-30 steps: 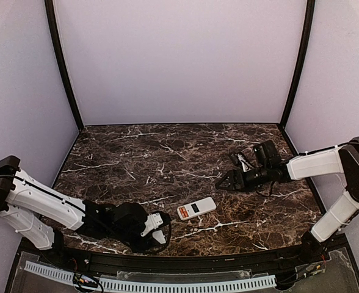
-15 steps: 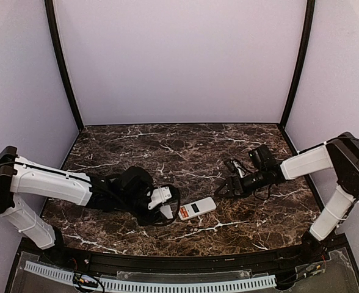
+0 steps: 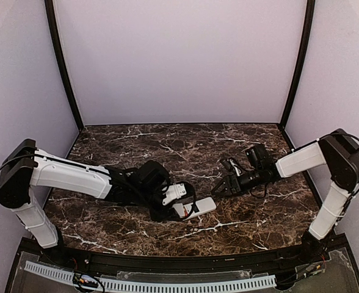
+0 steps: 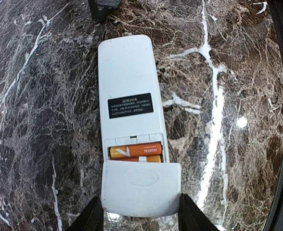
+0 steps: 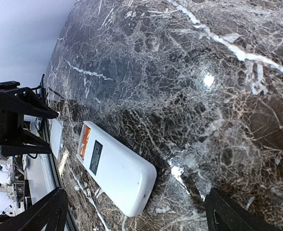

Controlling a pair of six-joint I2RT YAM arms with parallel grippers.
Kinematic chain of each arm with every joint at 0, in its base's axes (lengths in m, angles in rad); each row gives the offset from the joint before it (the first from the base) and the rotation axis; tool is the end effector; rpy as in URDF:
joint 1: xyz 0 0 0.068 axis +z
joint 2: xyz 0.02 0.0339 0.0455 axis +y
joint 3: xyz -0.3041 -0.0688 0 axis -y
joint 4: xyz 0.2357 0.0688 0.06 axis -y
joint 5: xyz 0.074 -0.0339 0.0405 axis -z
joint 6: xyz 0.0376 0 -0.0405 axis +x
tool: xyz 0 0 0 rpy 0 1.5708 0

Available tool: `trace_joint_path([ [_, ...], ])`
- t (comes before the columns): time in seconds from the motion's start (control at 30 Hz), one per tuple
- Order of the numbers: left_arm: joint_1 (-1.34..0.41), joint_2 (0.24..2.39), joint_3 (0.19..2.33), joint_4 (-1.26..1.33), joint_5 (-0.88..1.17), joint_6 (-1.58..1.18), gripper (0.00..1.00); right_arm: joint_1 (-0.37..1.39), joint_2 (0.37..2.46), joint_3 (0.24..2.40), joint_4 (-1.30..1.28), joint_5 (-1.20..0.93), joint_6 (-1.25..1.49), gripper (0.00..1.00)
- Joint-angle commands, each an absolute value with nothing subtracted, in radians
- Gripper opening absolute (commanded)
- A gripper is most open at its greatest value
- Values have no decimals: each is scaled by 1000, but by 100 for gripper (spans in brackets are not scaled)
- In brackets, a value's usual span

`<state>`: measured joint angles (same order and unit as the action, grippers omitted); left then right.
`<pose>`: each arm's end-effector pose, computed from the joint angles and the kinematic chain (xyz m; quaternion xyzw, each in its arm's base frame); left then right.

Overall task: Load the batteries into the remote control
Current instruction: Load the battery into the remote control without the battery cover.

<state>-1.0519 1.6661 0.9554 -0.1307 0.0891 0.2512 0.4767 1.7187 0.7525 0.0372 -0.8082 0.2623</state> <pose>0.1662 -0.2978 0.2248 0.5786 0.7325 -0.1772 0.3119 0.2612 0.1655 0.1744 -0.2167 0.8542 0.4527 0.1357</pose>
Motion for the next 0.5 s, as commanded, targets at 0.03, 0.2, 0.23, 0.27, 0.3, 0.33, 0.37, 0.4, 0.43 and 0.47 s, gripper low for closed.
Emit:
trace_joint_path([
  [0.03, -1048, 1704, 995, -134, 127, 263, 40, 471, 1764, 751, 38, -822, 258, 96],
  [0.2, -1048, 1737, 1000, -112, 129, 256, 40, 470, 1767, 750, 38, -839, 249, 90],
  [0.23, -1048, 1745, 1003, -109, 130, 254, 40, 470, 1767, 749, 38, -839, 247, 90],
  [0.27, -1048, 1747, 1003, -104, 132, 251, 40, 470, 1768, 749, 38, -838, 247, 90],
  [0.3, -1048, 1753, 1008, -102, 134, 249, 40, 471, 1770, 750, 37, -839, 247, 90],
  [0.33, -1048, 1757, 1010, -103, 136, 249, 40, 470, 1770, 750, 38, -840, 247, 89],
  [0.37, -1048, 1762, 1016, -104, 136, 247, 40, 471, 1770, 750, 38, -840, 247, 89],
  [0.4, -1048, 1765, 1020, -104, 132, 246, 40, 470, 1772, 749, 38, -841, 247, 89],
  [0.43, -1048, 1765, 1021, -105, 131, 244, 40, 470, 1772, 749, 38, -840, 246, 89],
  [0.47, -1048, 1764, 1021, -106, 126, 245, 40, 470, 1771, 749, 38, -841, 245, 89],
])
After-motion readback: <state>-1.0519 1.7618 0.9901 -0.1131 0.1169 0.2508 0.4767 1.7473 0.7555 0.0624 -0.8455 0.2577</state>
